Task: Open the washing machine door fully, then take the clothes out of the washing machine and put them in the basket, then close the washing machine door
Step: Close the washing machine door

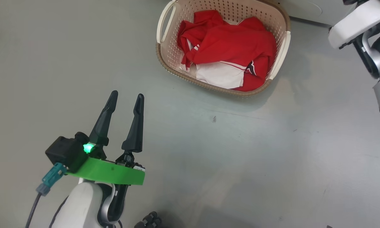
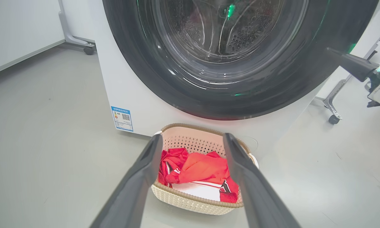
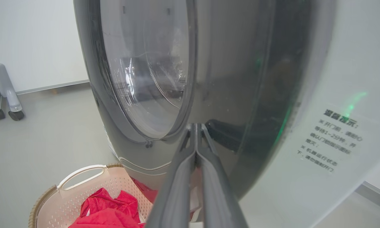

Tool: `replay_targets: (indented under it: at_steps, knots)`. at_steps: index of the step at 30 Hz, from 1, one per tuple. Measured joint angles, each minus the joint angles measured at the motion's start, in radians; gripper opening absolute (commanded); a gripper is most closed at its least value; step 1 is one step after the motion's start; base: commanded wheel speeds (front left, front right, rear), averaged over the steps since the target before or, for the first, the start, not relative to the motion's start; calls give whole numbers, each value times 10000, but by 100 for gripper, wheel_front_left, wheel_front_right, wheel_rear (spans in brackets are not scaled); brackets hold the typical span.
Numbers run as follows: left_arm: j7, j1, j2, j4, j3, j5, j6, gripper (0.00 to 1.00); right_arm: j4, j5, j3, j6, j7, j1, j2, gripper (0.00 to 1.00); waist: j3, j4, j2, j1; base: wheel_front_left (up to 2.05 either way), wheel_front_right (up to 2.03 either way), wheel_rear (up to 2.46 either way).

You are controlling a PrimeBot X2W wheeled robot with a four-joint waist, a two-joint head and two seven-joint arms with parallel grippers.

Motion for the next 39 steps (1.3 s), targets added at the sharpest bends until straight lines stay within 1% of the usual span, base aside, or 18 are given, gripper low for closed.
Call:
replay_targets:
  at_steps: [12,13,16,18,20,28,39]
  knots:
    - [0,-177,-84,111,-123,-105,0,100,435,-46,-182,-15,40,-715,-207,0,358,290,0,0,0,0,0]
    - [0,-191,-86,117,-136,-144,0,100,462,-58,-201,-79,40,-752,-207,0,369,302,0,0,0,0,0]
    - [0,-239,-98,134,-157,-157,0,100,554,12,-420,-98,38,-865,-163,0,402,333,0,0,0,0,0]
    - [0,-252,-115,142,-169,-159,0,100,617,213,-633,-192,27,-938,-33,0,425,351,0,0,0,0,0]
    - [0,-253,-123,161,-201,-167,0,100,644,194,-640,-268,23,-1012,-36,0,452,367,0,0,0,0,0]
    - [0,-289,-136,230,-242,-169,0,100,763,174,-639,-291,-109,-1219,-4,0,527,419,0,0,0,0,0]
    - [0,-467,-171,430,-196,-167,0,100,1453,144,-625,-366,-575,-1176,50,0,205,412,0,0,0,0,0]
